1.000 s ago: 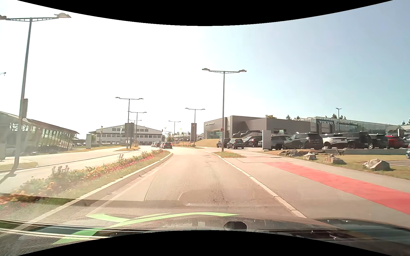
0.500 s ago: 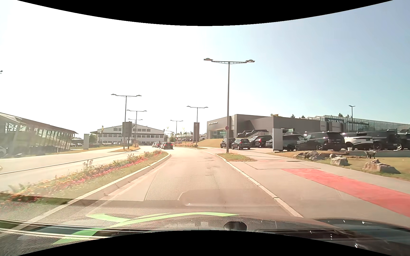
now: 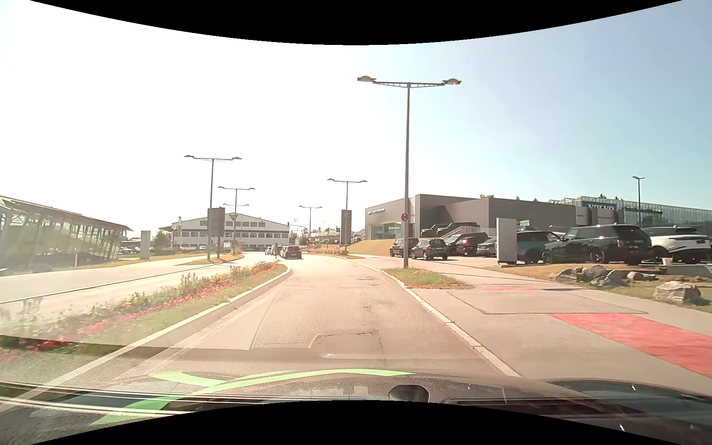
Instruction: Follow the waypoints while adhering to traffic rules and regulations
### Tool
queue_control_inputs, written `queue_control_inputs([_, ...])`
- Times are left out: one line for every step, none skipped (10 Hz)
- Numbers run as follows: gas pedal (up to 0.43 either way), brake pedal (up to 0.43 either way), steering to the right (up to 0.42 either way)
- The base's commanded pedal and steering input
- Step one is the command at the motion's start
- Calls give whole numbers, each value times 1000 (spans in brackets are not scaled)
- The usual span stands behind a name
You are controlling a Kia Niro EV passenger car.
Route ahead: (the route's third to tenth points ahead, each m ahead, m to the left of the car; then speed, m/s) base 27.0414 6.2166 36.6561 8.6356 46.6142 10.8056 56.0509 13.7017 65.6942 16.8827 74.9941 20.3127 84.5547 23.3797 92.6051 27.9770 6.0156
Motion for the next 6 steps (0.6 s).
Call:
queue_control_inputs([118,0,-27])
queue_control_inputs([118,0,-30])
queue_control_inputs([118,0,-35])
queue_control_inputs([118,0,-39])
queue_control_inputs([118,0,-42])
queue_control_inputs([118,0,-44])
